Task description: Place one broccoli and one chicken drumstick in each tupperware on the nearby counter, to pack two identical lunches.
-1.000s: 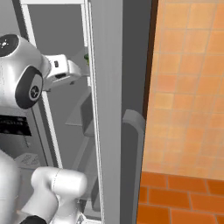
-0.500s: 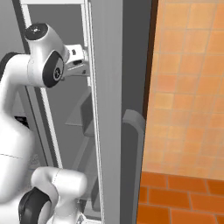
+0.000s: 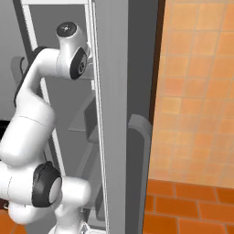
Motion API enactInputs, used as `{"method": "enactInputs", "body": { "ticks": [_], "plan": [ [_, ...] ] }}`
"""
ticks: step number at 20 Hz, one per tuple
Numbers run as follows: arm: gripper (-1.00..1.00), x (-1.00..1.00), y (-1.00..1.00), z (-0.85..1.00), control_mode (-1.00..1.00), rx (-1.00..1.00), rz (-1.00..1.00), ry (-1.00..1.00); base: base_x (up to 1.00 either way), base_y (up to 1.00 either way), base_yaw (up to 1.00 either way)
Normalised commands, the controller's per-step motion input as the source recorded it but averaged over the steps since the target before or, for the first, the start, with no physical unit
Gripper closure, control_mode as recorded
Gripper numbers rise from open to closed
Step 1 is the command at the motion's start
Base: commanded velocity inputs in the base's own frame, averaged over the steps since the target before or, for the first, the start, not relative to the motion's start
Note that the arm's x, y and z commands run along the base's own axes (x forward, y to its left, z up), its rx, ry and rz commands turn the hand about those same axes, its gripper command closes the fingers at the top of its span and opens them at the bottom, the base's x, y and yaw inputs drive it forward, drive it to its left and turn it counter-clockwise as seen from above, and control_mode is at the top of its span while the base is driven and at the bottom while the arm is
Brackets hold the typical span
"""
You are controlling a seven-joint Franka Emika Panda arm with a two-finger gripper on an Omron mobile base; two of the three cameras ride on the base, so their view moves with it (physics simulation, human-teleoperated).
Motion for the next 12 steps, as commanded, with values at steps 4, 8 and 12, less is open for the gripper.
{"method": "enactInputs", "body": {
  "ticks": [4, 8, 12],
  "plan": [
    [-1.0, 0.9, 0.0, 0.0, -1.0, 0.03, 0.04, 0.02, 0.0, 0.0, 0.0],
    [-1.0, 0.87, 0.0, 0.0, -1.0, 0.01, 0.07, 0.0, 0.0, 0.0, 0.0],
    [-1.0, 0.76, 0.03, -0.01, -1.0, 0.0, 0.04, 0.0, 0.0, 0.0, 0.0]
  ]
}}
